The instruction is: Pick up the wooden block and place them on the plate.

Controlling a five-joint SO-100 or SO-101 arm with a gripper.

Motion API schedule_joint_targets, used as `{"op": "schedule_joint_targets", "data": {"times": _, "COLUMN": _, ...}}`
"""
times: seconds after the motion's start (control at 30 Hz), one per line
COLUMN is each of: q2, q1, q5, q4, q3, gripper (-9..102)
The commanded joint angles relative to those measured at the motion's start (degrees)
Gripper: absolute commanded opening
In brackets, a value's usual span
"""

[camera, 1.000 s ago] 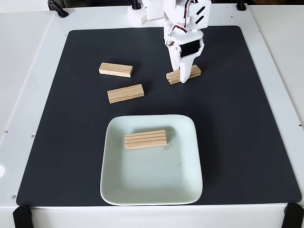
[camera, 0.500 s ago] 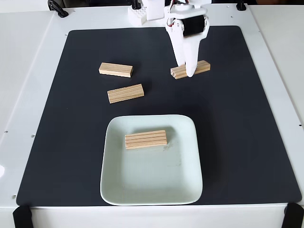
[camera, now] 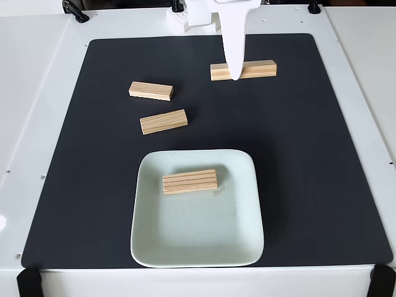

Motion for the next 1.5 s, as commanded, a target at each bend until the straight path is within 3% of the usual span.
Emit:
{"op": "schedule_joint_targets", "data": {"times": 0.0, "q2": -7.9, "q1": 2.4, "q5": 0.3, "q4": 3.5, "q3": -17.1, "gripper": 0}}
{"op": "schedule_joint_targets", "data": {"times": 0.43, "q2": -25.6, "q1": 9.8, "q5": -0.3, "q4": 1.7, "q3": -32.0, "gripper": 0}}
{"op": "schedule_joint_targets", "data": {"times": 0.67, "q2": -29.7, "q1": 10.4, "q5": -1.9, "q4": -6.2, "q3": -32.8, "gripper": 0}}
{"op": "schedule_joint_targets", "data": {"times": 1.2, "q2": -35.5, "q1": 9.5, "q5": -13.3, "q4": -5.8, "q3": -32.7, "gripper": 0}}
{"op": "schedule_joint_targets", "data": {"times": 1.47, "q2": -36.5, "q1": 9.4, "q5": -13.8, "q4": -5.7, "q3": -31.8, "gripper": 0}}
